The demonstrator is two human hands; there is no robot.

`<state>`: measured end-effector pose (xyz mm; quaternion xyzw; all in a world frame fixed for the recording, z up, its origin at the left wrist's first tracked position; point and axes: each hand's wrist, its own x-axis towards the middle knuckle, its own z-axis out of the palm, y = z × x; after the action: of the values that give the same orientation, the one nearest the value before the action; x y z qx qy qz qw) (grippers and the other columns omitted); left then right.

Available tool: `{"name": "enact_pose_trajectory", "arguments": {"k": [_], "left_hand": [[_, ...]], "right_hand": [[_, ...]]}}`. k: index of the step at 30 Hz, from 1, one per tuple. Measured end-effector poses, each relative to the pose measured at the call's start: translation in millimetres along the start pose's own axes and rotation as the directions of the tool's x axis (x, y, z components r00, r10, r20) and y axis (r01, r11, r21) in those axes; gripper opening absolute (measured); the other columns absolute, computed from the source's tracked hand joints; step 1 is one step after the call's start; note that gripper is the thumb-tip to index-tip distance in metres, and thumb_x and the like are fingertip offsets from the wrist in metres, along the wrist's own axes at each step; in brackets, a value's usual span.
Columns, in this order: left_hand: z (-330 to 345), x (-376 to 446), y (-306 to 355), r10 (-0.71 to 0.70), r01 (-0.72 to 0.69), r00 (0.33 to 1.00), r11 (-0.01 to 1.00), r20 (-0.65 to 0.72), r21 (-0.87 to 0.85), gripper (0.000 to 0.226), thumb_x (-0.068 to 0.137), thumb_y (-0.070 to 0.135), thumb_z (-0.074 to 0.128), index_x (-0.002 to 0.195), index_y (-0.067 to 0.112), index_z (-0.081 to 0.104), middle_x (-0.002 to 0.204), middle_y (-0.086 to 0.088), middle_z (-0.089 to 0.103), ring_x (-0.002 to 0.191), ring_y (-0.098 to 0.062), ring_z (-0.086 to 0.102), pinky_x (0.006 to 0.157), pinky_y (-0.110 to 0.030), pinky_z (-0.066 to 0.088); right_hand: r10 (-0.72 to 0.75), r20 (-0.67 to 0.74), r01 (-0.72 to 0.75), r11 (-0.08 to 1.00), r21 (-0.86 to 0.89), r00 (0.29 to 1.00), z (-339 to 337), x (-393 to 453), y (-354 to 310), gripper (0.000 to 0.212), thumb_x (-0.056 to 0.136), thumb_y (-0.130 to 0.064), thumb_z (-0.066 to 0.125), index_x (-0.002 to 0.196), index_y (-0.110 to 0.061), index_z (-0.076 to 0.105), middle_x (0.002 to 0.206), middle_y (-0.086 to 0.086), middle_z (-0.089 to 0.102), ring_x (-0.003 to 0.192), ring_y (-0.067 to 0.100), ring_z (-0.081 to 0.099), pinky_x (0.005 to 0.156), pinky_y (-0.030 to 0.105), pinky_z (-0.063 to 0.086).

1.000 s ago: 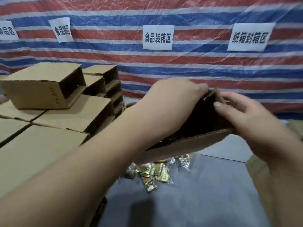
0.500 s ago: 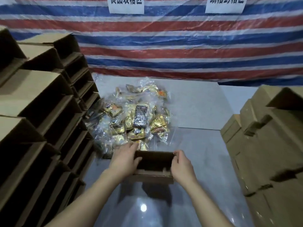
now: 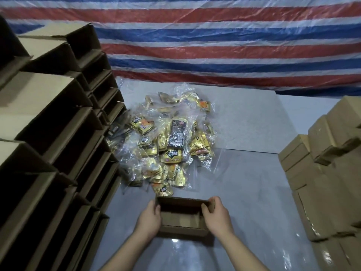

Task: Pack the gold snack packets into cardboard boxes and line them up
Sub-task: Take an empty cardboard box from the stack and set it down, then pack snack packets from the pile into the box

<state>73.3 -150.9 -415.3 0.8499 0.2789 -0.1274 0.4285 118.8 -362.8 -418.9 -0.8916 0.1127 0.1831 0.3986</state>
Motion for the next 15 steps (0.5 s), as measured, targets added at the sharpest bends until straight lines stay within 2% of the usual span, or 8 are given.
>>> {"name": "enact_pose_trajectory", "arguments": {"k": [3, 5, 7, 10, 13, 15], "left_hand": [[-5, 2, -4, -0.015, 0.014, 1.0, 1.0, 0.002, 0.016, 0.041, 0.103, 0.024, 0.038, 0.144, 0.021, 0.04, 0.131, -0.011, 0.06, 0.119, -0.031, 0.056, 0.09, -0.028, 0.042], [-7, 0, -7, -0.023, 0.022, 1.0, 0.999, 0.007, 0.027, 0.048, 0.103, 0.027, 0.038, 0.15, 0.027, 0.03, 0.136, -0.008, 0.058, 0.123, -0.03, 0.055, 0.089, -0.025, 0.04], [-9, -1, -9, -0.023, 0.023, 1.0, 1.0, 0.005, -0.002, 0.049, 0.103, 0.029, 0.038, 0.151, 0.031, 0.028, 0.138, -0.004, 0.057, 0.124, -0.028, 0.055, 0.09, -0.024, 0.04], [-12, -4, -10, -0.018, 0.018, 1.0, 0.998, 0.008, -0.061, 0.052, 0.101, 0.032, 0.041, 0.151, 0.032, 0.028, 0.141, -0.003, 0.054, 0.125, -0.025, 0.053, 0.101, -0.03, 0.044], [-18, -7, -9, -0.04, 0.041, 0.999, 0.995, 0.002, -0.087, 0.066, 0.096, 0.043, 0.049, 0.153, 0.032, 0.017, 0.146, -0.003, 0.048, 0.129, -0.024, 0.05, 0.105, -0.034, 0.043], [-21, -6, -6, 0.048, -0.052, 0.997, 0.997, -0.052, -0.063, 0.076, 0.092, 0.043, 0.057, 0.154, 0.032, 0.014, 0.153, 0.002, 0.036, 0.137, -0.019, 0.04, 0.111, -0.033, 0.036]], "right_hand": [[0.029, 0.021, -0.028, 0.999, -0.045, 0.999, 4, 0, -1, 0.015, 0.092, -0.038, 0.059, 0.096, -0.029, 0.047, 0.092, -0.006, 0.061, 0.078, 0.006, 0.055, 0.06, 0.019, 0.041], [0.05, 0.013, -0.049, 0.997, -0.067, 0.999, 5, -1, -5, 0.019, 0.094, -0.046, 0.053, 0.098, -0.028, 0.05, 0.097, -0.003, 0.063, 0.089, 0.015, 0.061, 0.07, 0.028, 0.046], [0.04, -0.048, -0.043, 0.996, -0.081, 0.998, 4, 1, -15, 0.031, 0.097, -0.048, 0.047, 0.113, -0.024, 0.057, 0.116, 0.002, 0.064, 0.109, 0.023, 0.06, 0.084, 0.03, 0.043], [-0.076, -0.133, 0.067, 0.995, -0.075, 0.988, -1, 15, -51, 0.044, 0.097, -0.042, 0.049, 0.13, -0.013, 0.055, 0.131, 0.004, 0.058, 0.122, 0.023, 0.053, 0.097, 0.032, 0.041], [-0.179, -0.101, 0.179, 0.984, -0.009, 0.979, -1, 44, -104, 0.039, 0.096, -0.035, 0.054, 0.126, -0.01, 0.057, 0.124, 0.004, 0.061, 0.116, 0.022, 0.056, 0.094, 0.032, 0.044], [-0.238, -0.103, 0.239, 0.971, -0.006, 0.966, 4, 69, -139, 0.039, 0.095, -0.032, 0.057, 0.128, -0.01, 0.055, 0.123, 0.004, 0.06, 0.114, 0.022, 0.056, 0.092, 0.032, 0.045]]}}
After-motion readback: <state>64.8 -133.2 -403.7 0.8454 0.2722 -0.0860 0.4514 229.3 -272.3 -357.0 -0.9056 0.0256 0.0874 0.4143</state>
